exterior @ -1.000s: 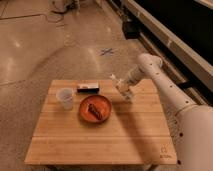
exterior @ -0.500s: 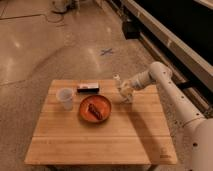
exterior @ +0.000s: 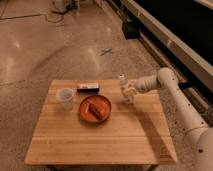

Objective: Stand the bottle upright

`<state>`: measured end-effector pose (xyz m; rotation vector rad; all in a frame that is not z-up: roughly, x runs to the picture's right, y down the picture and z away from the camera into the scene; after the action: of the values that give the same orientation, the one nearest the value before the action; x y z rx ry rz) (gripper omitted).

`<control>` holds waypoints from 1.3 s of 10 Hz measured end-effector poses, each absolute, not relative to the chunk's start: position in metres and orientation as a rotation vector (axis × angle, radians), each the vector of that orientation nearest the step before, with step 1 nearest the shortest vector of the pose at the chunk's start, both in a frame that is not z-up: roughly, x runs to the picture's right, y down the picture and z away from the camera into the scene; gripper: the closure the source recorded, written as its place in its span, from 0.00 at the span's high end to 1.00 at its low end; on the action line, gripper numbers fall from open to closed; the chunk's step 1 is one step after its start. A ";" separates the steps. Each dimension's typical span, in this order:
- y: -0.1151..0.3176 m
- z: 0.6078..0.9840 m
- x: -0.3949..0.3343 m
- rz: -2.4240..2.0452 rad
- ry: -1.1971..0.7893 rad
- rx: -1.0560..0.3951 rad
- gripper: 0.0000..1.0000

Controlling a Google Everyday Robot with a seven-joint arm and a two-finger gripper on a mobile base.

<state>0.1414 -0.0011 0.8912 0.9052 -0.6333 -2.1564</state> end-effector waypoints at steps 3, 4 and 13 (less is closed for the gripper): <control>-0.002 0.894 0.152 -2.104 -0.601 0.939 0.00; -0.003 0.894 0.154 -2.090 -0.589 0.951 0.00; -0.006 0.891 0.159 -2.049 -0.559 1.001 0.00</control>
<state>0.1589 -0.0056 0.8910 1.0014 -0.5589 -2.0492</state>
